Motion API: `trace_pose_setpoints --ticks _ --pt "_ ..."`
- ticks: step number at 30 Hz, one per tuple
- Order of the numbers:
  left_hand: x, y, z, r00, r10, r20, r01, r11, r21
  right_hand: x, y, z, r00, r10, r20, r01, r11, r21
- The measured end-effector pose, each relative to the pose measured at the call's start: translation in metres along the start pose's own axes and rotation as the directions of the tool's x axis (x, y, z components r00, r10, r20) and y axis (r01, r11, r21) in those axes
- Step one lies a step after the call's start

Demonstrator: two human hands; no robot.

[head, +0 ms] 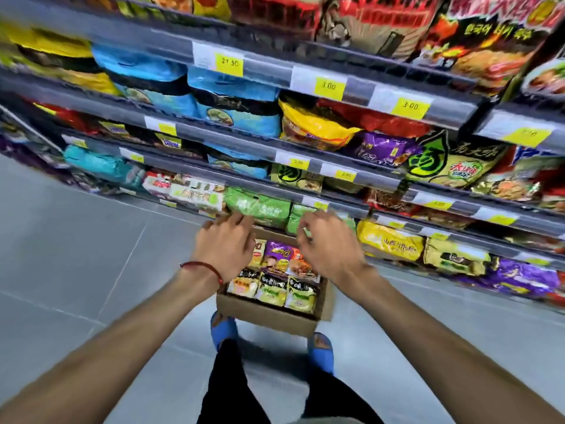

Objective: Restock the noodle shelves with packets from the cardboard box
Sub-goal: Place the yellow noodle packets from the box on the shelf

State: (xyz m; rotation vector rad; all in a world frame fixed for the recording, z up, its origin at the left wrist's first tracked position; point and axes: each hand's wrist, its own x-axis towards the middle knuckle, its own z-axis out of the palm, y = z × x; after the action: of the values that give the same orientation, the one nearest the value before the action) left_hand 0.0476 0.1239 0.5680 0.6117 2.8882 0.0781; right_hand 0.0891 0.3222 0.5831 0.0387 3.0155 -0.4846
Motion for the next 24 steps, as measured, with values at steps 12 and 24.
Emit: trace_pose_setpoints --ticks 12,24 --pt "0.045 -0.151 0.176 0.984 0.053 0.17 -0.043 0.997 -0.06 0.056 -0.045 0.222 0.943 0.265 0.203 -0.284 0.956 0.074" --pt "0.086 -0.212 0.436 0.985 0.082 0.15 -0.057 0.985 -0.164 0.087 0.016 0.525 0.912 0.24 0.332 -0.332 0.909 0.254"
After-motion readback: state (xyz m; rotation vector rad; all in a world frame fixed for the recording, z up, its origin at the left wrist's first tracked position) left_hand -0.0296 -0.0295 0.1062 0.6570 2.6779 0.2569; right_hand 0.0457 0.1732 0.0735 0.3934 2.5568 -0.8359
